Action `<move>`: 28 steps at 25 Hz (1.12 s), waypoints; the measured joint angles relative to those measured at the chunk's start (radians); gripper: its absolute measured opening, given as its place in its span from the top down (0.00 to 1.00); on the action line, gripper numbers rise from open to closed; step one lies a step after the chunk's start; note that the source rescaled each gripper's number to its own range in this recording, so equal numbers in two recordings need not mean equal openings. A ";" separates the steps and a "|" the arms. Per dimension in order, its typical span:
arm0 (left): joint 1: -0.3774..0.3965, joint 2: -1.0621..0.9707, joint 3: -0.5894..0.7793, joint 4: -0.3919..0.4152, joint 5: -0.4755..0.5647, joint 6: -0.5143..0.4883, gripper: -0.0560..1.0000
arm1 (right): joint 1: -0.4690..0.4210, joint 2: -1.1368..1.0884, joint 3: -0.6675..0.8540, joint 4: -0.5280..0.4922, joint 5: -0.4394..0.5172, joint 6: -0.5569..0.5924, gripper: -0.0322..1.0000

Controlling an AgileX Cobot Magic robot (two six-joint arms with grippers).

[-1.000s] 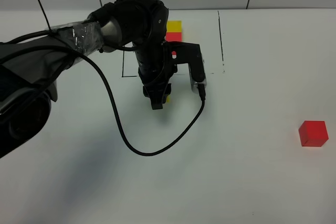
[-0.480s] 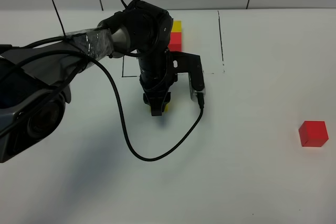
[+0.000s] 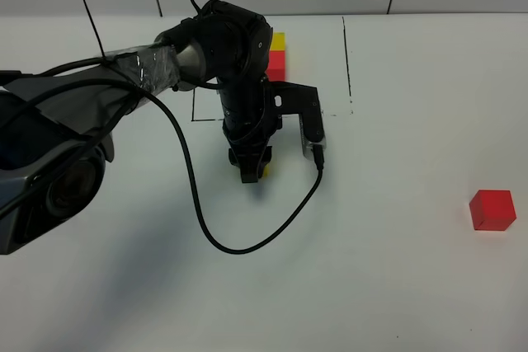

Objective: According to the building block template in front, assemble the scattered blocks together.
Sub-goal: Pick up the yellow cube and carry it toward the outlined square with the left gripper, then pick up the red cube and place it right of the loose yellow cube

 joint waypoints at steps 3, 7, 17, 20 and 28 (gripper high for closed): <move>0.000 0.005 -0.001 -0.008 0.014 0.000 0.57 | 0.000 0.000 0.000 0.000 0.000 0.000 0.23; 0.000 -0.014 -0.002 -0.008 0.016 0.000 0.18 | 0.000 0.000 0.000 0.000 0.000 0.000 0.23; 0.034 -0.157 -0.002 -0.019 0.016 -0.240 0.00 | 0.000 0.000 0.000 0.000 0.000 0.000 0.23; 0.097 -0.191 -0.001 -0.019 0.019 -0.341 0.00 | 0.000 0.000 0.000 0.000 0.000 0.000 0.23; 0.292 -0.335 0.099 -0.095 -0.016 -0.463 0.00 | 0.000 0.000 0.000 0.000 0.000 0.000 0.23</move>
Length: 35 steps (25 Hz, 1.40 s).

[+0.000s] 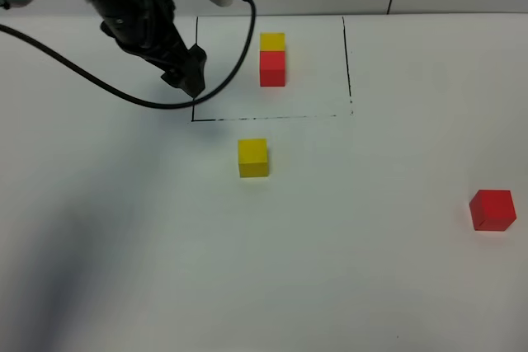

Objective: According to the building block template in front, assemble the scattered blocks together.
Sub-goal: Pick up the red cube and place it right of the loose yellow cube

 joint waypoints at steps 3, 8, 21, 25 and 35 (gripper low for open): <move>0.054 -0.092 0.099 -0.013 -0.036 -0.012 0.00 | 0.000 0.000 0.000 0.000 0.000 0.000 0.23; 0.147 -0.278 0.285 -0.018 -0.051 -0.095 0.01 | 0.000 0.000 0.000 0.000 0.000 0.000 0.23; 0.195 -0.881 0.830 0.047 -0.158 -0.340 0.05 | 0.000 0.000 0.000 0.000 0.000 0.000 0.23; 0.195 -1.069 0.966 0.098 -0.183 -0.435 0.06 | 0.000 0.000 0.000 0.000 0.000 0.000 0.23; 0.195 -1.519 1.182 0.102 -0.127 -0.500 0.10 | 0.000 0.000 0.000 0.003 0.000 0.000 0.24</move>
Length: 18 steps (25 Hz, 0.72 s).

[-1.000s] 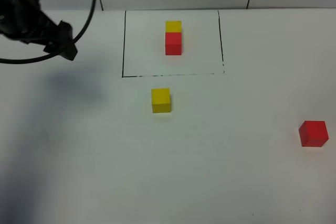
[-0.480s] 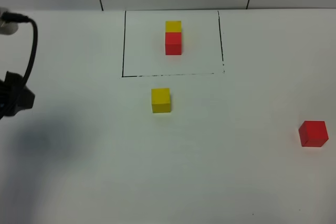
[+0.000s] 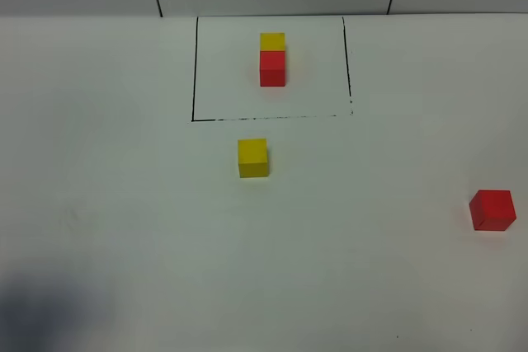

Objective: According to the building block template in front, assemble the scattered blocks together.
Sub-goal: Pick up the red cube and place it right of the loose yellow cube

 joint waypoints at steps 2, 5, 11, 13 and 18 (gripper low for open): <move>0.000 -0.083 0.038 -0.001 0.002 0.000 0.11 | 0.000 0.000 0.000 0.000 0.000 0.000 0.24; 0.000 -0.202 0.082 -0.002 0.005 0.000 0.12 | 0.000 0.000 0.000 0.000 0.000 0.000 0.24; 0.000 -0.401 0.103 -0.003 0.054 0.000 0.15 | 0.000 0.000 0.000 0.000 0.000 0.000 0.24; 0.000 -0.444 0.112 -0.005 0.080 0.000 0.15 | 0.000 0.000 0.000 0.000 0.000 0.000 0.24; 0.000 -0.528 0.130 -0.019 0.113 -0.001 0.19 | 0.000 0.000 0.000 0.000 0.000 0.000 0.24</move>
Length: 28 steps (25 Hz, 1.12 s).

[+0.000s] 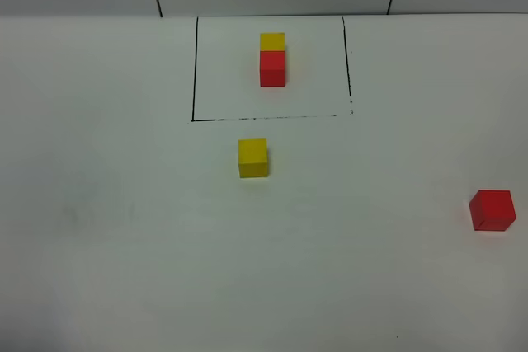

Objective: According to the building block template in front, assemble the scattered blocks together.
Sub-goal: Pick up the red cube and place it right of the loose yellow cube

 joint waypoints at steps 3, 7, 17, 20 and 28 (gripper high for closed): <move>0.000 -0.028 0.000 -0.001 0.002 -0.004 0.22 | 0.000 0.000 0.000 0.000 0.000 0.000 0.24; 0.000 -0.028 0.001 -0.001 0.002 -0.021 0.27 | 0.000 0.000 0.000 0.000 0.000 0.000 0.24; 0.000 -0.031 0.002 -0.001 0.002 -0.022 0.34 | 0.000 0.000 0.000 0.019 -0.001 0.038 0.24; 0.000 -0.031 0.002 -0.001 0.003 -0.022 0.34 | 0.000 0.039 -0.003 0.104 -0.012 0.041 0.25; 0.000 -0.031 0.002 -0.001 0.005 -0.022 0.35 | 0.000 0.608 -0.036 0.240 -0.134 -0.141 0.27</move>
